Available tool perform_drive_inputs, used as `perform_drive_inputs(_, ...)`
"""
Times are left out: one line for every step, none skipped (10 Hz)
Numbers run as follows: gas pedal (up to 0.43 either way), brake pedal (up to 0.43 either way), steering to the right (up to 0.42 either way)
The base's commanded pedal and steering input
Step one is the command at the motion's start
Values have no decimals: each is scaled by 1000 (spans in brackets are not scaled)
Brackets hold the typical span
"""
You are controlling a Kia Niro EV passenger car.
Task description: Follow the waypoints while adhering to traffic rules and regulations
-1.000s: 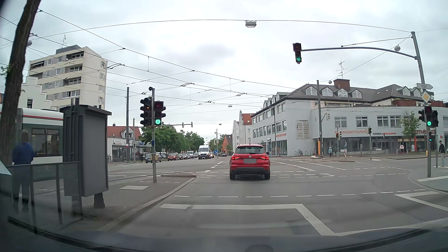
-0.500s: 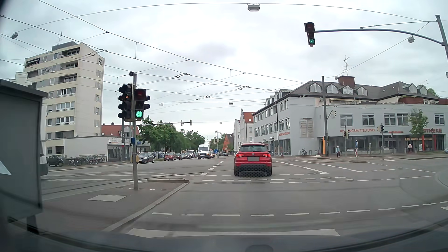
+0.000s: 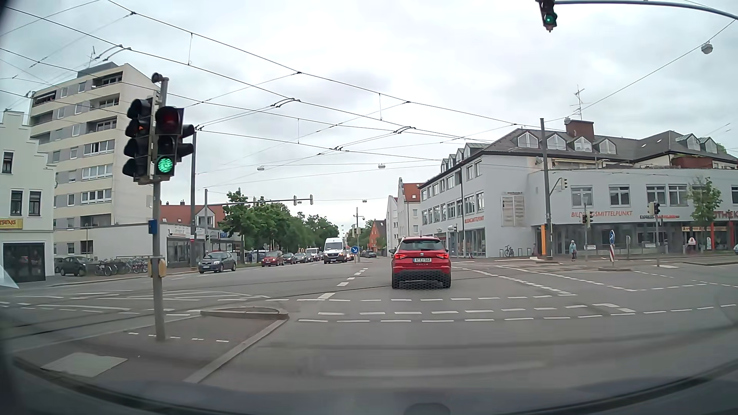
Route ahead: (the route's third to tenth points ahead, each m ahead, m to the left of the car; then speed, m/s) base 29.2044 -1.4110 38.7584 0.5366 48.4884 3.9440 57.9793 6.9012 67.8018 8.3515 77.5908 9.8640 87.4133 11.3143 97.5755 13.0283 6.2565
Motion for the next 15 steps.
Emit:
perform_drive_inputs(409,0,8)
perform_drive_inputs(421,0,17)
perform_drive_inputs(421,0,20)
perform_drive_inputs(421,0,20)
perform_drive_inputs(421,0,20)
perform_drive_inputs(409,0,20)
perform_drive_inputs(378,0,17)
perform_drive_inputs(350,0,14)
perform_drive_inputs(319,0,10)
perform_drive_inputs(287,0,5)
perform_drive_inputs(287,0,5)
perform_drive_inputs(287,0,5)
perform_drive_inputs(287,0,5)
perform_drive_inputs(287,0,4)
perform_drive_inputs(280,0,-1)
